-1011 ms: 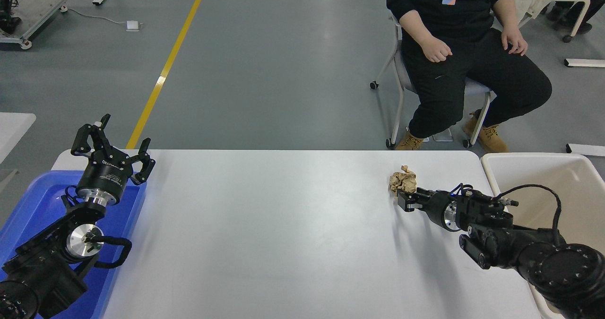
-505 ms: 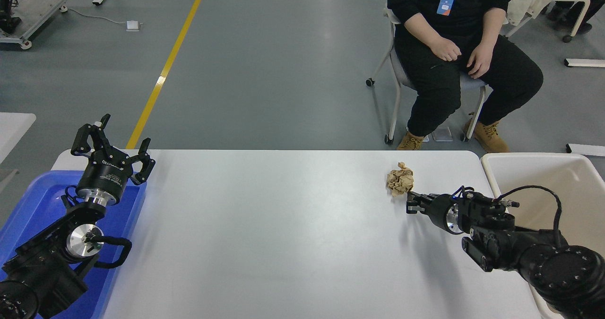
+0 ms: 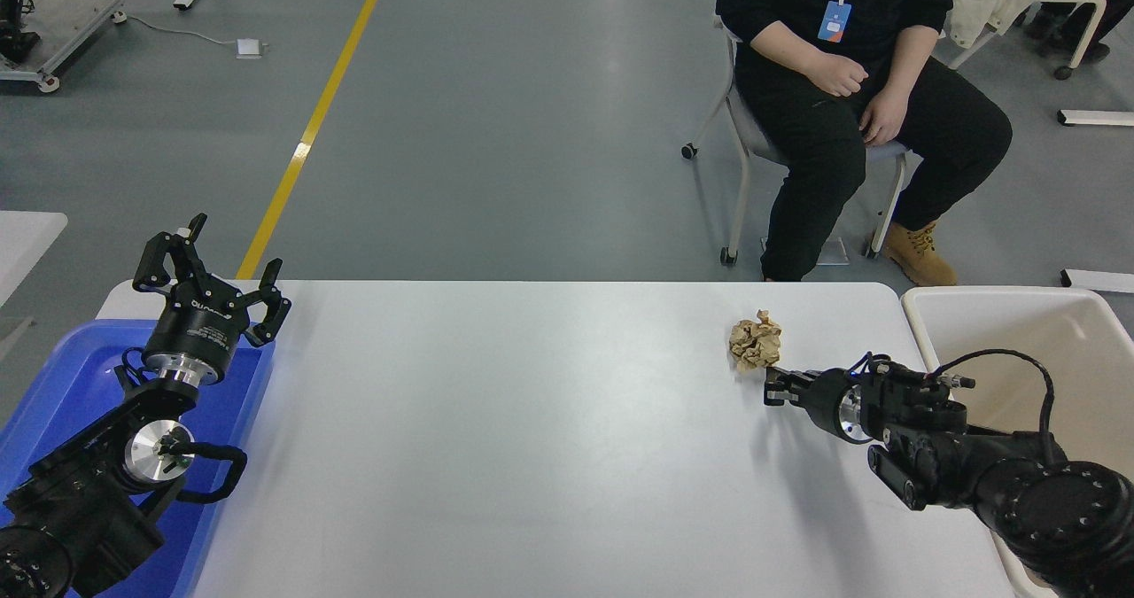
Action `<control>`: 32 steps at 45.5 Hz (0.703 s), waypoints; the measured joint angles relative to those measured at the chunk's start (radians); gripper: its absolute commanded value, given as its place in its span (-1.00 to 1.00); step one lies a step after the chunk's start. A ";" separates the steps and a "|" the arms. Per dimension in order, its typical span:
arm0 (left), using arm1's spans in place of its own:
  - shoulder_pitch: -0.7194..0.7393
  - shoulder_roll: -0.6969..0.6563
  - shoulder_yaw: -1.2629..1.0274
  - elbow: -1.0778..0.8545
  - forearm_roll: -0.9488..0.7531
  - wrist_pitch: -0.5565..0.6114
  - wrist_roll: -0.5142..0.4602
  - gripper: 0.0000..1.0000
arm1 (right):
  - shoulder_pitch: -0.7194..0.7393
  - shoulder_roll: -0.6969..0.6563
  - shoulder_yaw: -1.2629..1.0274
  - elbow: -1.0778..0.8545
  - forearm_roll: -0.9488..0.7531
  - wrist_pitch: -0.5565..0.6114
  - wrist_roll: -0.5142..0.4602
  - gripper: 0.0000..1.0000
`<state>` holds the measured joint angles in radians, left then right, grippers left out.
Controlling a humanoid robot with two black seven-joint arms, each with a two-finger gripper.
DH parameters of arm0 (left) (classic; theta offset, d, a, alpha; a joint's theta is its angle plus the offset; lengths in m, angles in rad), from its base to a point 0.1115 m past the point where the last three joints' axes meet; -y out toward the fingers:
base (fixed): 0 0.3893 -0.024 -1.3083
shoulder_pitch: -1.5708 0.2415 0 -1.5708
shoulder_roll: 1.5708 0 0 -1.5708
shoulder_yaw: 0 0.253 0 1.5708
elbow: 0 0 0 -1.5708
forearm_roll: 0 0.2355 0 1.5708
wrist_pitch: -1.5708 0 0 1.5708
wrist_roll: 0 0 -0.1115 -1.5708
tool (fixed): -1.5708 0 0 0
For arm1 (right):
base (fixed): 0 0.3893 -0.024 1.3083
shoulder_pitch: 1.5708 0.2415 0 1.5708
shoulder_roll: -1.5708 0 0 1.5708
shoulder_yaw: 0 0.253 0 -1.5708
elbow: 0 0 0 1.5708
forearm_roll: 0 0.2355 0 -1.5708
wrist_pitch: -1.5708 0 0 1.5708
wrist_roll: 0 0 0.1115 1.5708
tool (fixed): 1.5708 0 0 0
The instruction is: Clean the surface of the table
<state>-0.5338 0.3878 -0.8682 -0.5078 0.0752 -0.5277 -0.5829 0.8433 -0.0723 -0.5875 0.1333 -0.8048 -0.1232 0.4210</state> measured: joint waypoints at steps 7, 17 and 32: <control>0.000 0.000 0.000 0.000 0.000 0.000 0.000 1.00 | 0.012 -0.022 0.001 0.000 0.045 0.013 0.000 -1.00; 0.000 0.000 0.000 0.000 0.000 0.000 0.000 1.00 | 0.050 -0.085 0.006 0.005 0.129 0.047 0.006 -1.00; 0.000 0.000 0.000 0.000 0.000 0.000 0.000 1.00 | 0.148 -0.232 0.084 0.013 0.247 0.164 0.035 -1.00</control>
<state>-0.5338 0.3878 -0.8682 -0.5076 0.0752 -0.5277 -0.5829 0.9915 -0.3046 -0.5038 0.1465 -0.5573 0.0412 0.4563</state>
